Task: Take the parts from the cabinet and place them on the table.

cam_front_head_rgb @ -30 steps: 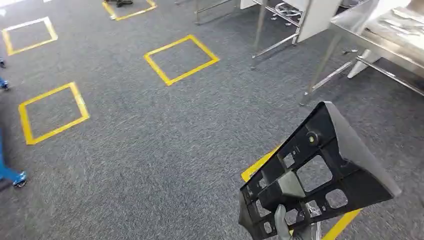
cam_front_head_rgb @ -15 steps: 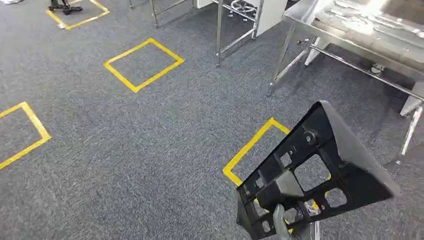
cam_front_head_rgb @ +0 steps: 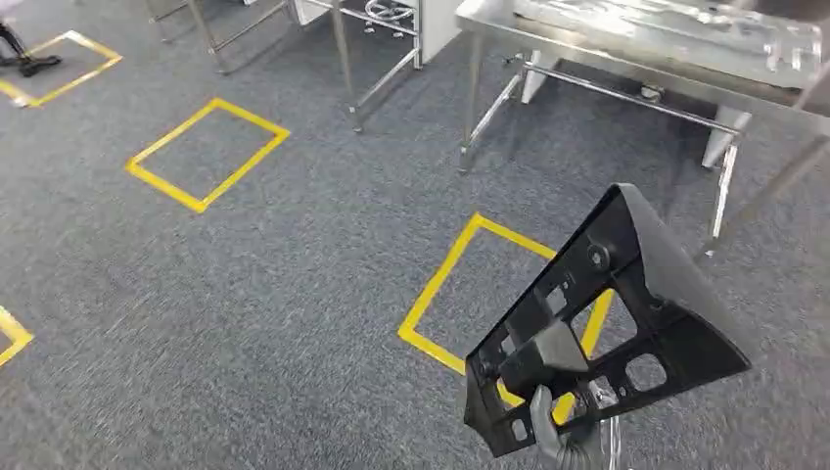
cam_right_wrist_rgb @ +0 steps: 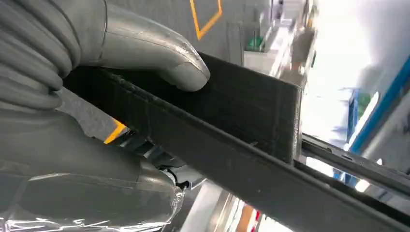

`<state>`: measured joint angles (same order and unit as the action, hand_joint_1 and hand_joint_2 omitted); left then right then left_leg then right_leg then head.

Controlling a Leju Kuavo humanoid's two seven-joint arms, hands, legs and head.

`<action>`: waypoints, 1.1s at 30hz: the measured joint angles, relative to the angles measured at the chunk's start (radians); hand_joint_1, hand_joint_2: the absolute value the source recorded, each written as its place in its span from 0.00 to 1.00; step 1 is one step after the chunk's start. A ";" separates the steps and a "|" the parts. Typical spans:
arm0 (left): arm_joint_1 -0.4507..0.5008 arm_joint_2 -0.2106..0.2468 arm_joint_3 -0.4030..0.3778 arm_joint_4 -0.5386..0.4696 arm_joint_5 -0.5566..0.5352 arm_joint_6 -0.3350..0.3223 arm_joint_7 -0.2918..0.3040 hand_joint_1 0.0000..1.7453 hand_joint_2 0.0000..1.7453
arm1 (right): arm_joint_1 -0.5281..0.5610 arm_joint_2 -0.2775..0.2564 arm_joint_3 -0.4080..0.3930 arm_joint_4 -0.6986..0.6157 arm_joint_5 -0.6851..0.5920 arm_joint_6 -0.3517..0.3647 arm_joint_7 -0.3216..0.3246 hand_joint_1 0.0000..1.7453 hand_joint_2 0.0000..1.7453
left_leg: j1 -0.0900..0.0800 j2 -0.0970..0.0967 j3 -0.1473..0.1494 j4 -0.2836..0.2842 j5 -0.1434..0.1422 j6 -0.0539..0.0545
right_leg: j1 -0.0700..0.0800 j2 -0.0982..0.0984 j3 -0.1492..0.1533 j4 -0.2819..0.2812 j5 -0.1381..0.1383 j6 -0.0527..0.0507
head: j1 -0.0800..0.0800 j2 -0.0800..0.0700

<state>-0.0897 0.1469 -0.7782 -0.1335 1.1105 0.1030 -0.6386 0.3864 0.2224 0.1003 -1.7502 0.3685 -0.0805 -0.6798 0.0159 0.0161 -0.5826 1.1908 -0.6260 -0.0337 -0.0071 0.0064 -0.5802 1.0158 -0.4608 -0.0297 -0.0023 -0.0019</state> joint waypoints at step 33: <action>0.011 -0.005 -0.035 0.003 0.045 -0.009 -0.010 0.00 0.00 | 0.011 -0.008 0.013 0.001 0.024 -0.034 0.028 1.00 1.00 | 0.003 -0.008 -0.069 0.132 -0.035 -0.005 | 0.002 0.020 0.002 -0.008 0.005 -0.003 | 0.010 0.000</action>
<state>-0.0786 0.1423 -0.8133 -0.1301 1.1551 0.0942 -0.6481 0.3975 0.2144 0.1133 -1.7494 0.3922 -0.1145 -0.6519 0.0193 0.0083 -0.6514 1.3223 -0.6609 -0.0387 -0.0048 0.0265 -0.5778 1.0083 -0.4560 -0.0324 0.0072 -0.0019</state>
